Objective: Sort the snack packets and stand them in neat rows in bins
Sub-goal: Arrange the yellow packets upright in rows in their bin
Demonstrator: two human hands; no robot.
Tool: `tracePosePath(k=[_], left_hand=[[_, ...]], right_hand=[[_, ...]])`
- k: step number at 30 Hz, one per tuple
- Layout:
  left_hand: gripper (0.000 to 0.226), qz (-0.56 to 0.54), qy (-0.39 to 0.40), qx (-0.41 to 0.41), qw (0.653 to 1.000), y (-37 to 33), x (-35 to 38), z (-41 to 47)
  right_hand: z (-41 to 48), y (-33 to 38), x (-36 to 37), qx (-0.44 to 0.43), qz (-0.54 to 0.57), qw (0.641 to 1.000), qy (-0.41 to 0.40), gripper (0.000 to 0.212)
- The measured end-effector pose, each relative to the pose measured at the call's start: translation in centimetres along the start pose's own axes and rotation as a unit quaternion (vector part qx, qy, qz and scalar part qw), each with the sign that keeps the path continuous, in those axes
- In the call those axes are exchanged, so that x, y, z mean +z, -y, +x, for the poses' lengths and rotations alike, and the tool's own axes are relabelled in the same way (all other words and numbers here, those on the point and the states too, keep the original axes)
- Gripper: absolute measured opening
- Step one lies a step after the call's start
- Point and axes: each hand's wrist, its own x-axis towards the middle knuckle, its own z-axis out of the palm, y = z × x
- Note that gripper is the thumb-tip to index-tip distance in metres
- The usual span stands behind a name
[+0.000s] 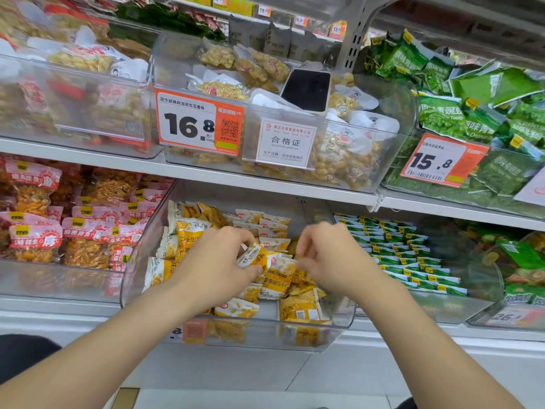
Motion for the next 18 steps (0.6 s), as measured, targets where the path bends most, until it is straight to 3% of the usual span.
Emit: tracePosePath(k=[2,5,14,18], left_hand=[[0.023,0.000,-0.009,-0.021,1.000,-0.3,0.0,-0.2],[0.026,0.024,-0.018,-0.027,0.999,-0.2,0.3,-0.1],[0.025,0.045,0.001,-0.021,0.999,0.0,0.4,-0.7],[0.027,0.053,-0.009,-0.031,0.998,0.1,0.0,-0.4]], right_hand=[[-0.2,0.3,0.8,-0.007,-0.099,0.991,0.092,0.023],[-0.5,1.9,2.1,-0.020,-0.194,0.964,0.183,0.044],[0.7,2.0,1.5,0.004,-0.218,0.951,0.219,0.062],[0.3,2.3,-0.2,0.010,-0.221,0.957,0.186,0.055]])
